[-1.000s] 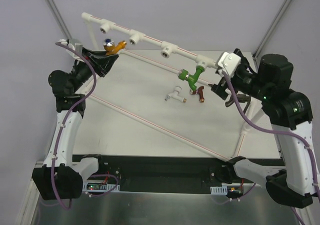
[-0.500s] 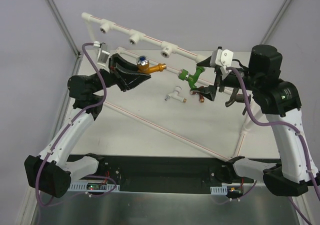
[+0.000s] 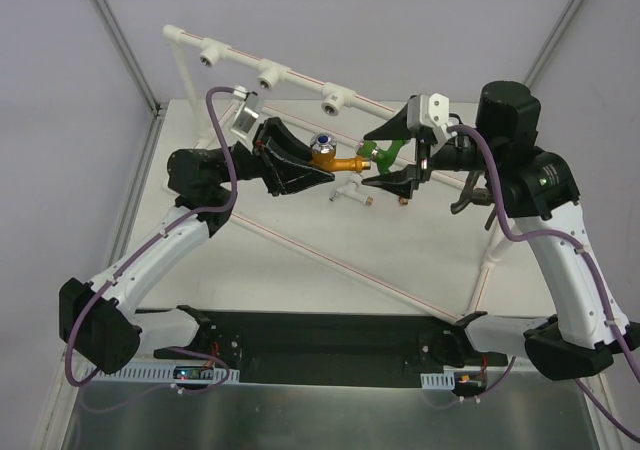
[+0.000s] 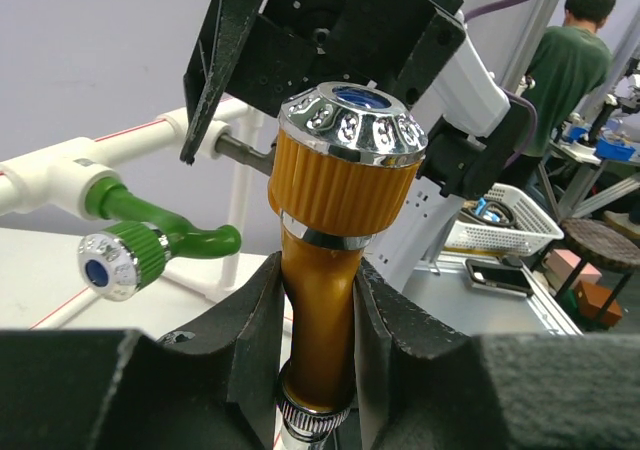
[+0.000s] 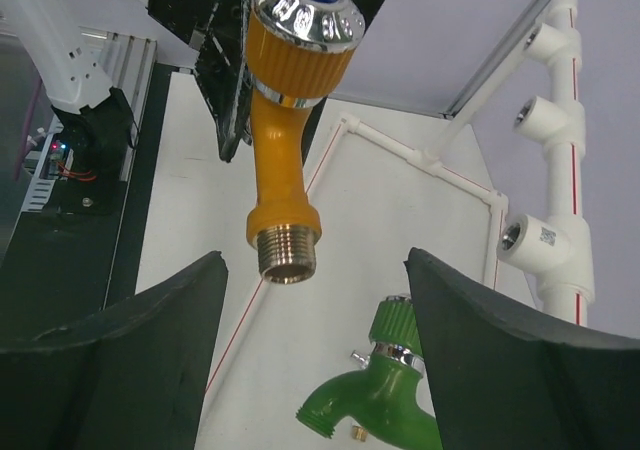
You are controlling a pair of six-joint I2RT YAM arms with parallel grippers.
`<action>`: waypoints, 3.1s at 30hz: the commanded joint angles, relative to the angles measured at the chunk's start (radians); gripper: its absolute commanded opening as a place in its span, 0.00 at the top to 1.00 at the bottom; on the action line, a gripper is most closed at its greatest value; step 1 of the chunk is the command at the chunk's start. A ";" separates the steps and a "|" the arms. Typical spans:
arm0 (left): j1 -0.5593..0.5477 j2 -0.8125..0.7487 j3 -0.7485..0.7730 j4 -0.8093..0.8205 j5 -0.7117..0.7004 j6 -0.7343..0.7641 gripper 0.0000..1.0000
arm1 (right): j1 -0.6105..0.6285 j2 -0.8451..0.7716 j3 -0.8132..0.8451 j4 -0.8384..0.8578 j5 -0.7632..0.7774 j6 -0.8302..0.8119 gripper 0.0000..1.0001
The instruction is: Install the water faucets
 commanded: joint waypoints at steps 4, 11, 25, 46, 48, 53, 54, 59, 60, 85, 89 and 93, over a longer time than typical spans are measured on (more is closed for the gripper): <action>-0.037 0.012 0.051 0.094 0.002 -0.004 1.00 | 0.039 0.021 0.000 0.077 -0.070 0.030 0.40; -0.042 0.013 0.048 0.097 -0.014 0.003 1.00 | 0.065 0.035 -0.003 0.073 -0.064 0.028 0.70; -0.042 -0.114 0.219 -0.754 -0.056 0.724 0.38 | 0.065 0.056 0.019 0.074 -0.010 0.059 0.98; -0.040 -0.005 0.301 -0.778 -0.048 0.626 0.58 | 0.059 0.084 0.014 0.125 -0.015 0.067 0.98; -0.040 -0.004 0.298 -0.750 -0.036 0.609 0.62 | 0.059 0.084 0.010 0.125 -0.015 0.068 0.98; -0.036 -0.001 0.281 -0.661 -0.013 0.504 0.85 | 0.059 0.084 0.000 0.125 -0.015 0.067 0.98; -0.032 -0.001 0.279 -0.643 -0.013 0.491 0.91 | 0.058 0.082 -0.003 0.125 -0.012 0.068 0.98; 0.001 -0.024 0.246 -0.623 -0.051 0.448 1.00 | 0.056 0.066 -0.009 0.099 0.063 0.052 0.86; 0.012 -0.037 0.241 -0.623 -0.062 0.445 1.00 | 0.052 0.061 -0.007 0.090 0.086 0.045 0.76; 0.627 -0.131 0.043 -0.725 -0.524 0.033 1.00 | -0.128 0.044 0.079 -0.319 0.910 -0.172 0.17; 0.655 -0.062 0.063 -0.707 -0.519 -0.026 1.00 | -0.137 0.065 0.050 -0.293 0.921 -0.180 0.28; 0.667 0.007 0.095 -0.670 -0.508 -0.105 1.00 | -0.137 0.078 0.023 -0.257 0.929 -0.186 0.55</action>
